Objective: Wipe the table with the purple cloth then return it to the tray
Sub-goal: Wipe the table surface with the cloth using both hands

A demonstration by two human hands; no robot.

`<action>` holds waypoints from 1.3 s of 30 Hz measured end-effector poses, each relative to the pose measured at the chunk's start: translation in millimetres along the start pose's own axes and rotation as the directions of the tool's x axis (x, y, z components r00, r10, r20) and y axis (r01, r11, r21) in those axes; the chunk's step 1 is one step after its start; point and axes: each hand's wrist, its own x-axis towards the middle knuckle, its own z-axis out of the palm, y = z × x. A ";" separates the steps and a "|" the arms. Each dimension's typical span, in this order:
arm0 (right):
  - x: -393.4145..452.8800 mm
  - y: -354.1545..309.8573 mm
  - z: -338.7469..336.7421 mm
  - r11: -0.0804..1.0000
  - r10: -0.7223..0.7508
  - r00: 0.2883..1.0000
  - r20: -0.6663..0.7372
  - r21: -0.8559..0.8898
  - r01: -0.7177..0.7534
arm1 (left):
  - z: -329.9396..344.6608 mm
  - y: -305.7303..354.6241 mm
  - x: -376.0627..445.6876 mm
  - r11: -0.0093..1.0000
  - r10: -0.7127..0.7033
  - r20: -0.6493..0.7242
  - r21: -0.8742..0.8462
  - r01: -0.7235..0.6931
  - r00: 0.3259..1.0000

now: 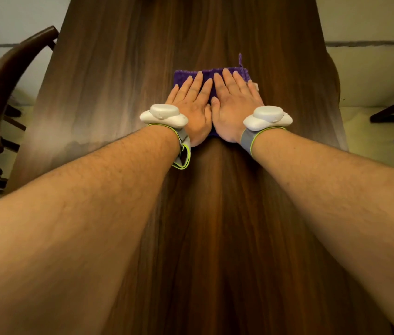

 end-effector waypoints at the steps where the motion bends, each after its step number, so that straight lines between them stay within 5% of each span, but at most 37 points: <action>1: 1.3 -0.4 0.3 1.000 -0.002 1.000 -0.001 -0.001 0.002 | 0.7 -0.7 1.1 1.000 0.001 -0.010 -0.001 -0.001 1.000; 39: -303.4 -46.3 -5.0 0.997 -0.041 0.994 0.101 0.077 0.033 | 8.2 89.0 -293.1 0.999 -0.047 0.102 -0.013 0.049 0.994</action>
